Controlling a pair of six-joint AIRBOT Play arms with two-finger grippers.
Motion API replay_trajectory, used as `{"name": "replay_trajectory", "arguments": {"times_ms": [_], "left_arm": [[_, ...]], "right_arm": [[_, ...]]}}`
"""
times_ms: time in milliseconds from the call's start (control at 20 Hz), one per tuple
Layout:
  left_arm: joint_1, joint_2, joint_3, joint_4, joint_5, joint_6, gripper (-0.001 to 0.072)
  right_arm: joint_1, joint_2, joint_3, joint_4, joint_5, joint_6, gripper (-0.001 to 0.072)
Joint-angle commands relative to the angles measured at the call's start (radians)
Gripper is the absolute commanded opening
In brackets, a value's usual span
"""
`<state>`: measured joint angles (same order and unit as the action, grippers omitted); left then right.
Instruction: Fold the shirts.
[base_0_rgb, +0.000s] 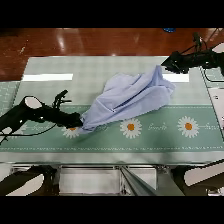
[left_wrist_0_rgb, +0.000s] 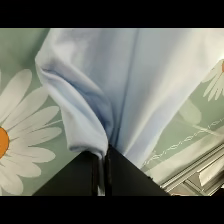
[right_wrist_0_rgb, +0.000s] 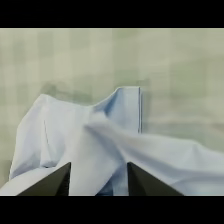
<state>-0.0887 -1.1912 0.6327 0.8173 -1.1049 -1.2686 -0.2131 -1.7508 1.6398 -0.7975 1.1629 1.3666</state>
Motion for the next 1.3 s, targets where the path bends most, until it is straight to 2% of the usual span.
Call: {"name": "replay_trajectory", "arguments": {"times_ms": [0, 50, 100, 150, 200, 300, 400, 500, 650, 800, 1050, 1250], "left_arm": [[-0.003, 0.013, -0.022, -0.006, 0.013, 0.0, 0.0024], [-0.003, 0.013, -0.022, -0.006, 0.012, -0.002, 0.0028], [-0.003, 0.013, -0.022, -0.006, 0.011, -0.008, 0.0148], [0.0, 0.013, -0.021, -0.003, 0.008, -0.004, 0.0363], [0.014, 0.013, -0.015, 0.005, 0.008, 0.0, 0.0509], [0.079, 0.014, 0.012, 0.01, 0.005, 0.0, 0.0508], [0.169, 0.014, 0.05, 0.008, 0.011, 0.0, 0.0508], [0.245, 0.013, 0.06, -0.013, 0.048, 0.0, 0.0508], [0.255, -0.015, 0.055, -0.036, 0.056, 0.0, 0.0508], [0.216, -0.095, 0.056, -0.051, 0.077, 0.0, 0.0508], [0.156, -0.24, 0.058, -0.104, 0.085, -0.009, 0.0507], [0.098, -0.282, 0.058, -0.209, 0.092, 0.043, 0.0506]], "right_arm": [[-0.06, 0.01, 0.029, 0.01, 0.061, 0.033, 0.0409], [-0.106, 0.034, 0.029, 0.001, 0.104, 0.035, 0.0408], [-0.151, 0.058, 0.029, -0.039, 0.161, 0.035, 0.0408], [-0.194, 0.084, 0.021, -0.11, 0.228, 0.035, 0.0408], [-0.231, 0.114, -0.01, -0.181, 0.272, 0.036, 0.0408], [-0.301, 0.204, -0.168, -0.29, 0.262, 0.058, 0.0408], [-0.36, 0.301, -0.399, -0.279, 0.157, 0.061, 0.0407], [-0.377, 0.373, -0.613, -0.21, 0.056, 0.018, 0.0408], [-0.376, 0.389, -0.777, -0.015, 0.016, -0.104, 0.0407], [-0.376, 0.389, -0.836, 0.085, 0.016, -0.167, 0.0407], [-0.371, 0.389, -0.837, 0.08, 0.05, -0.168, 0.0407], [-0.275, 0.381, -0.838, 0.071, 0.0, -0.164, 0.0407]]}}
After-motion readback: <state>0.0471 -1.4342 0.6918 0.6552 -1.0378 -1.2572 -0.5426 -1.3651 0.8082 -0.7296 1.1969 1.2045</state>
